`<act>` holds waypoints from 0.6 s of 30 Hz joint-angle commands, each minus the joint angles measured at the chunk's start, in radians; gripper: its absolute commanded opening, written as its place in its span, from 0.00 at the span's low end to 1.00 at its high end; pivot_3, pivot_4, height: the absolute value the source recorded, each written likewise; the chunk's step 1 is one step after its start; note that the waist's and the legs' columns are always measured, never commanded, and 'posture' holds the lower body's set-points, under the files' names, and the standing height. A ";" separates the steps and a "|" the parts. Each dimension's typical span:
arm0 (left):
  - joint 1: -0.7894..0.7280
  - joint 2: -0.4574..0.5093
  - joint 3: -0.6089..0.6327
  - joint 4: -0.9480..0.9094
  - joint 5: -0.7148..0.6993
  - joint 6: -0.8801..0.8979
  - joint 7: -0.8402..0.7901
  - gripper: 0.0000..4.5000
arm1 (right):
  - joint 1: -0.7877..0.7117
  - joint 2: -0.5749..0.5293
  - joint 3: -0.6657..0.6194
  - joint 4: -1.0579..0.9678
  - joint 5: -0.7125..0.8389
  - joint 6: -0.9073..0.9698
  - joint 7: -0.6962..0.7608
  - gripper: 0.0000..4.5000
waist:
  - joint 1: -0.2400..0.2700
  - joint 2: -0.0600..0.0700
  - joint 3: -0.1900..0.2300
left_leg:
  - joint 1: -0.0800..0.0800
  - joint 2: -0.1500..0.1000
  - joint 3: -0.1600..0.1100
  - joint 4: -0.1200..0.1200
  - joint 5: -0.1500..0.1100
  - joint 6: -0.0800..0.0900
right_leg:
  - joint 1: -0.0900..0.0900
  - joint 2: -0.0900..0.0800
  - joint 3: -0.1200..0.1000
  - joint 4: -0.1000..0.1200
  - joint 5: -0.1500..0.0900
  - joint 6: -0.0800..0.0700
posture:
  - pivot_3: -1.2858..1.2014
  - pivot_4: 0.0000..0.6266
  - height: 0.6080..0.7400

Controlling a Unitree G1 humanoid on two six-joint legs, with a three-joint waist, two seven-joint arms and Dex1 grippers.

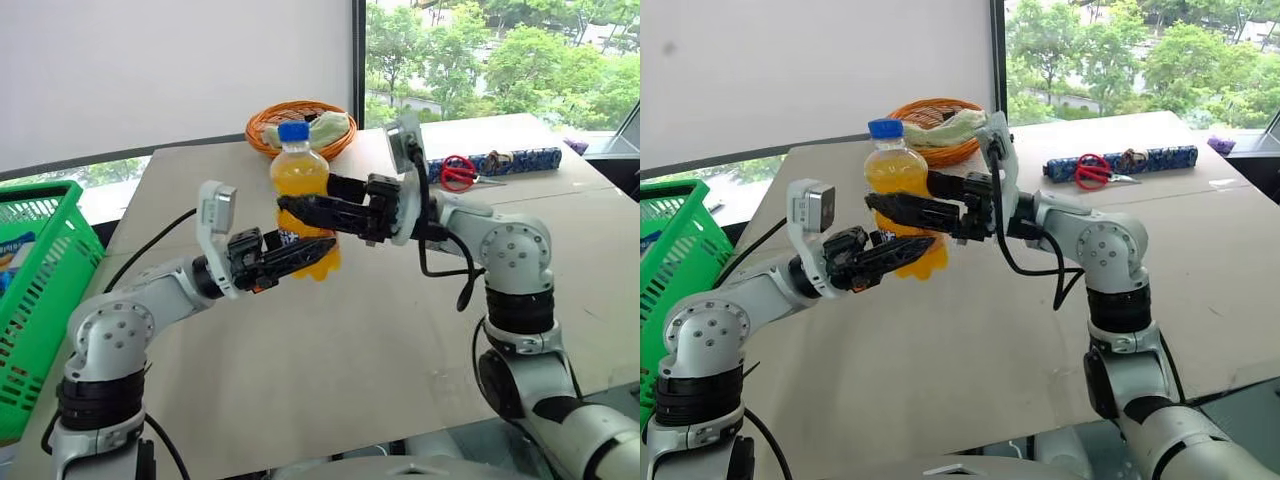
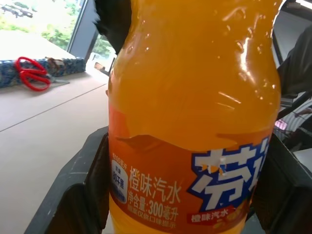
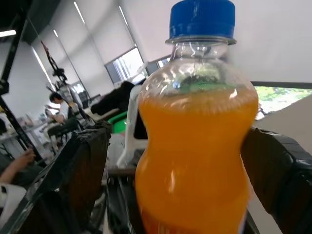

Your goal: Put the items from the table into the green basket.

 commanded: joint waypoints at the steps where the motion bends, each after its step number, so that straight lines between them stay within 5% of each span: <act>1: -0.012 0.040 0.083 0.015 0.105 -0.093 0.030 0.68 | 0.078 -0.163 0.020 -0.039 -0.144 -0.194 0.148 1.00 | 0.003 0.000 0.000 | 0.000 0.000 0.000 0.000 0.000 0.000 | 0.000 0.000 0.000 -0.001 0.000 0.000 | 0.49 0.00 0.98; 3: -0.030 0.055 0.111 0.036 0.173 -0.136 0.064 0.68 | 0.112 -0.266 0.052 -0.025 -0.224 -0.269 0.214 1.00 | 0.005 0.000 0.001 | -0.001 0.000 0.000 0.000 0.000 0.000 | 0.000 0.000 0.000 -0.001 0.000 0.000 | 0.49 0.00 0.98; 5: -0.088 0.120 0.063 0.100 0.451 -0.253 0.199 0.68 | 0.118 -0.354 0.063 -0.033 -0.257 -0.298 0.276 1.00 | 0.006 -0.001 0.003 | -0.001 0.000 0.001 0.000 0.000 0.000 | 0.000 0.000 0.000 -0.001 0.000 0.000 | 0.49 0.00 0.98; 10: -0.163 0.294 -0.047 0.243 0.893 -0.358 0.395 0.68 | 0.087 -0.385 0.038 -0.078 -0.208 -0.327 0.344 1.00 | -0.004 -0.002 0.004 | 0.001 0.004 0.003 -0.001 0.000 0.000 | 0.000 0.002 0.001 0.000 0.000 0.000 | 0.49 0.00 0.98; 18: -0.150 0.420 0.143 0.458 1.107 -0.292 0.584 0.68 | 0.061 -0.380 0.033 -0.115 -0.085 -0.268 0.400 1.00 | 0.007 -0.011 0.005 | -0.012 0.003 0.001 -0.001 0.001 -0.002 | -0.013 0.000 0.000 -0.001 0.001 -0.001 | 0.50 0.00 0.98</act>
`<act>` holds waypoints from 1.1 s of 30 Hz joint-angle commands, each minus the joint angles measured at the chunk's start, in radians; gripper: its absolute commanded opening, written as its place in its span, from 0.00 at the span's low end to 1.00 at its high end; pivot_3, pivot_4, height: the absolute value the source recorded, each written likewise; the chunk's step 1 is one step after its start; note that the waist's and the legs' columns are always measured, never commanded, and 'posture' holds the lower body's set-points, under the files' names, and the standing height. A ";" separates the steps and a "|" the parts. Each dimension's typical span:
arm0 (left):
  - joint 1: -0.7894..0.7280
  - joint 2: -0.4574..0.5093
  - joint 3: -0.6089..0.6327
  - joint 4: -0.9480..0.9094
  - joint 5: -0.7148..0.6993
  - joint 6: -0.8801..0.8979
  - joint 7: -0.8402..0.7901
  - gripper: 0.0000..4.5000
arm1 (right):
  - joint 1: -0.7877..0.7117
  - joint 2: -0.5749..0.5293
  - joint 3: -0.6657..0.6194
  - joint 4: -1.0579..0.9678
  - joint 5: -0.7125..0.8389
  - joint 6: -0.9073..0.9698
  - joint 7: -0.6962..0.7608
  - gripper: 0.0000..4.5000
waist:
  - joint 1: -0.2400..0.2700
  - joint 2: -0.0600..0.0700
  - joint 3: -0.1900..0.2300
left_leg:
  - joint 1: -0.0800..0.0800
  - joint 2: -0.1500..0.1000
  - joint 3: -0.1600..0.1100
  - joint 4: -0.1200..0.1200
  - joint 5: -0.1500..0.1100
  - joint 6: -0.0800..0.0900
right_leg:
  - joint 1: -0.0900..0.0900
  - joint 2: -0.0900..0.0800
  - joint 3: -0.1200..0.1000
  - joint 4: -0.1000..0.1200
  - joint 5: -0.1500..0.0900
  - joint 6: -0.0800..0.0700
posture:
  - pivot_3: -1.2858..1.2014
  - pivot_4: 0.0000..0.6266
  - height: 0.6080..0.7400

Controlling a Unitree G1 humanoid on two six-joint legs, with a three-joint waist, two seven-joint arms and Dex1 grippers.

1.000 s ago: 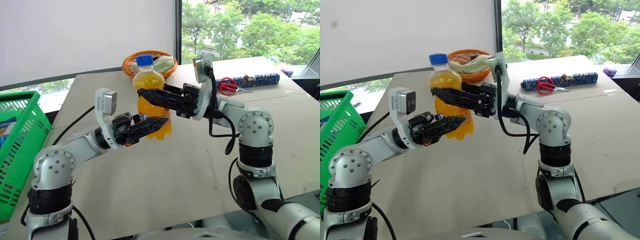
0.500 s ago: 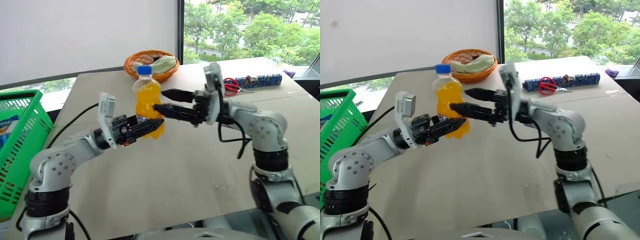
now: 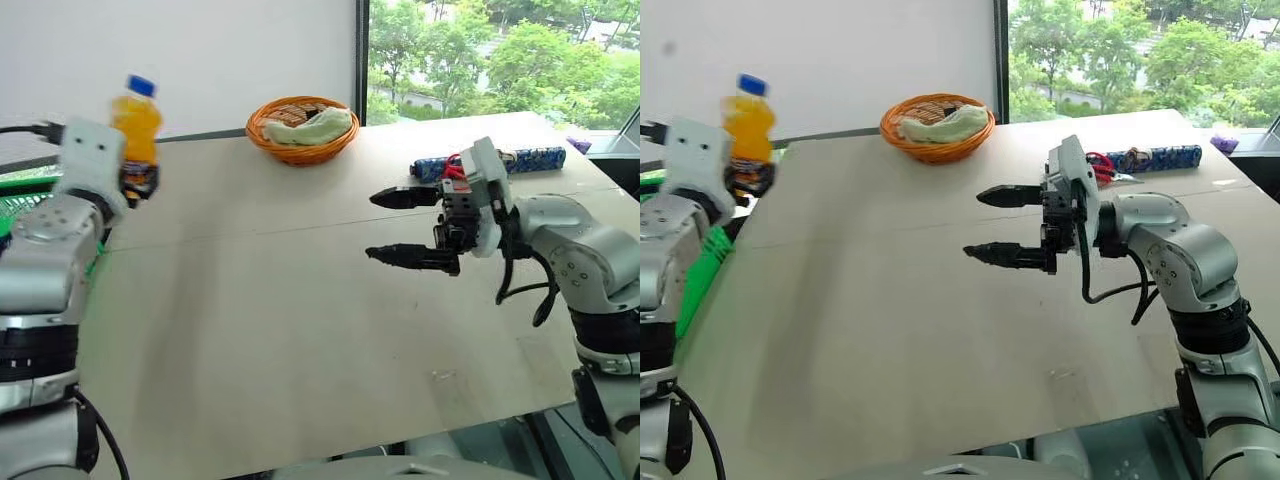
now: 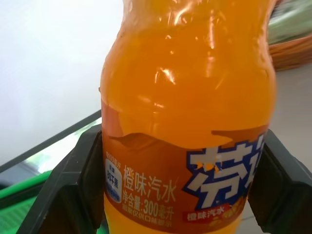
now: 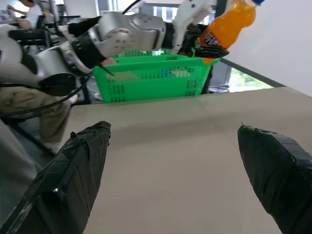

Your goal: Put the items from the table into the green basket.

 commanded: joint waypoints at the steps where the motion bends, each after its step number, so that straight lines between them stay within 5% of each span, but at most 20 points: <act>1: 0.021 0.071 0.144 0.046 0.100 -0.014 0.076 0.68 | -0.021 0.002 -0.020 -0.009 0.025 -0.002 0.008 1.00 | 0.002 0.000 0.000 | -0.002 -0.001 0.001 0.000 0.001 -0.002 | -0.003 -0.001 0.001 0.001 0.000 0.000 | 0.51 0.00 0.98; 5: 0.113 0.130 0.229 0.151 0.170 -0.050 0.072 0.68 | -0.027 0.013 -0.007 0.023 0.002 -0.032 0.024 1.00 | 0.019 -0.002 -0.001 | -0.005 -0.001 0.000 0.000 0.001 -0.002 | -0.006 -0.002 0.000 0.001 0.000 0.000 | 0.52 0.00 0.98; 12: 0.178 0.076 0.334 0.246 0.147 -0.103 0.054 0.68 | -0.050 0.055 -0.019 0.061 -0.009 -0.084 0.029 1.00 | 0.056 -0.005 -0.003 | -0.005 -0.002 0.000 0.001 -0.004 -0.001 | -0.005 -0.004 -0.002 0.003 0.001 -0.001 | 0.52 0.00 0.98; 13: 0.184 0.071 0.339 0.250 0.150 -0.114 0.053 0.92 | -0.054 0.058 -0.020 0.067 -0.015 -0.087 0.023 1.00 | 0.060 -0.006 -0.003 | -0.005 -0.002 -0.001 0.002 -0.004 -0.001 | -0.005 -0.004 -0.003 0.003 0.001 -0.001 | 0.52 0.00 0.98; 14: 0.192 0.067 0.341 0.257 0.156 -0.125 0.051 0.98 | -0.057 0.061 -0.021 0.072 -0.020 -0.088 0.014 1.00 | 0.065 -0.008 -0.005 | -0.005 -0.001 -0.001 0.003 -0.004 -0.002 | -0.004 -0.003 -0.003 0.004 0.001 -0.002 | 0.52 0.00 0.98; 25: 0.134 0.021 0.409 0.316 0.112 -0.206 0.079 0.98 | -0.059 0.072 -0.015 0.087 -0.056 -0.096 -0.022 1.00 | 0.070 -0.013 -0.008 | -0.003 -0.001 0.000 0.004 -0.004 -0.002 | -0.003 -0.003 -0.003 0.005 0.002 -0.002 | 0.52 0.00 0.98; 28: 0.076 -0.041 0.412 0.255 0.010 -0.329 -0.024 0.98 | -0.042 0.059 -0.022 0.094 -0.066 -0.095 -0.023 1.00 | 0.073 -0.014 -0.009 | -0.003 -0.001 0.000 0.004 -0.004 -0.002 | -0.003 -0.003 -0.003 0.005 0.002 -0.002 | 0.52 0.00 0.98; 33: 0.186 -0.214 0.263 -0.116 -0.274 -0.210 -0.363 0.98 | 0.033 0.013 0.020 0.202 -0.267 -0.195 -0.107 1.00 | 0.076 -0.016 -0.014 | -0.003 -0.002 0.001 0.007 -0.004 -0.002 | 0.000 -0.005 -0.003 0.004 0.002 -0.002 | 0.53 0.00 0.98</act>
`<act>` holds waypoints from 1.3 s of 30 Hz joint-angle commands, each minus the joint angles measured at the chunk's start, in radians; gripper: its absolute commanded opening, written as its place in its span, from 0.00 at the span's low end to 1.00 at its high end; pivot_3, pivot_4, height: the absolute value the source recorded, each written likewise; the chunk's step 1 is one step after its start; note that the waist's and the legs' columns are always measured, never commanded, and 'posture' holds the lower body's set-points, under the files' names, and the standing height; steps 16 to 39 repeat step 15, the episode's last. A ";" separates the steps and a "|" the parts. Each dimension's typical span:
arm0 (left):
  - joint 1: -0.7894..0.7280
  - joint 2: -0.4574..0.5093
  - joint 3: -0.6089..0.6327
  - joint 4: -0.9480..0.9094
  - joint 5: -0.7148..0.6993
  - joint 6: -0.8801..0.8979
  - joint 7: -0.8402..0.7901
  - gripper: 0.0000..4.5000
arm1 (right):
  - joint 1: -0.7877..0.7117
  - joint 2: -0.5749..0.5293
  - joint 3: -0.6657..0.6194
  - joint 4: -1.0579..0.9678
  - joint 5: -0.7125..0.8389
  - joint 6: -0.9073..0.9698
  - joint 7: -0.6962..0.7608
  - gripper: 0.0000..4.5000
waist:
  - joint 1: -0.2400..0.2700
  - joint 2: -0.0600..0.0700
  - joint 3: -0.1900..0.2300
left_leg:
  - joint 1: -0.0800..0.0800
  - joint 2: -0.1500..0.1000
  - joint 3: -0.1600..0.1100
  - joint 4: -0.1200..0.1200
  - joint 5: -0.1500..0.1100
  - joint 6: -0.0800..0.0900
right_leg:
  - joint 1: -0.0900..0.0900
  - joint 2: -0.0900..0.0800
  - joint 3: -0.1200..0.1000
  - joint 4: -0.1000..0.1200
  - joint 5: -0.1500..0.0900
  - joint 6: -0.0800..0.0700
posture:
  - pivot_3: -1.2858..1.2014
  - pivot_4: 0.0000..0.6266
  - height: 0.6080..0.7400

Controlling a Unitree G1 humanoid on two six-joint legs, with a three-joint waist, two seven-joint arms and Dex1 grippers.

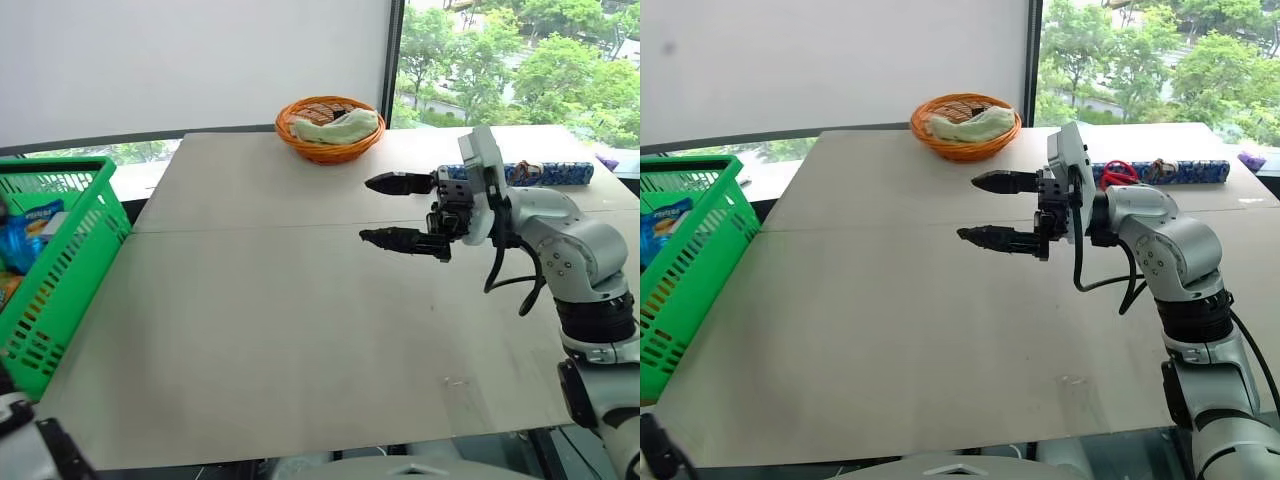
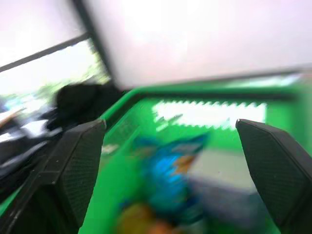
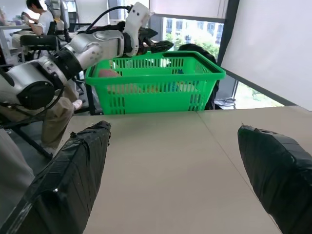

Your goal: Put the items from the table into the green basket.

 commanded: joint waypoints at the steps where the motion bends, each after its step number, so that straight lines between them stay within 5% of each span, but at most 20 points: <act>1: 0.121 -0.065 -0.115 -0.293 -0.181 0.104 -0.198 0.98 | 0.050 -0.041 0.028 0.096 -0.184 -0.120 -0.073 1.00 | -0.007 -0.001 -0.002 | 0.000 0.000 0.001 0.000 0.000 0.000 | 0.000 0.000 0.001 0.000 0.000 0.000 | 0.53 0.00 0.98; 6: 0.295 -0.214 -0.301 -0.554 -0.270 0.218 -0.198 0.98 | 0.205 -0.033 0.037 0.213 -0.343 -0.281 -0.166 1.00 | -0.029 0.001 -0.002 | 0.002 0.002 0.007 0.000 0.002 0.004 | -0.001 0.002 0.006 0.001 0.000 0.000 | 0.52 0.00 0.98; 13: 0.326 -0.333 -0.508 -0.512 -0.089 0.101 -0.152 0.98 | 0.391 0.009 -0.029 0.187 -0.376 -0.343 -0.274 1.00 | -0.029 0.013 -0.003 | 0.006 0.005 0.006 -0.001 0.003 0.004 | 0.002 0.007 0.006 0.002 0.001 -0.002 | 0.51 0.00 0.98; 39: 0.319 -0.346 -0.521 -0.478 -0.064 0.081 -0.155 0.98 | 0.406 0.015 -0.035 0.177 -0.376 -0.343 -0.285 1.00 | -0.029 0.014 -0.002 | 0.013 0.005 0.007 0.000 0.003 0.004 | 0.010 0.007 0.006 0.000 0.001 -0.002 | 0.50 0.00 0.98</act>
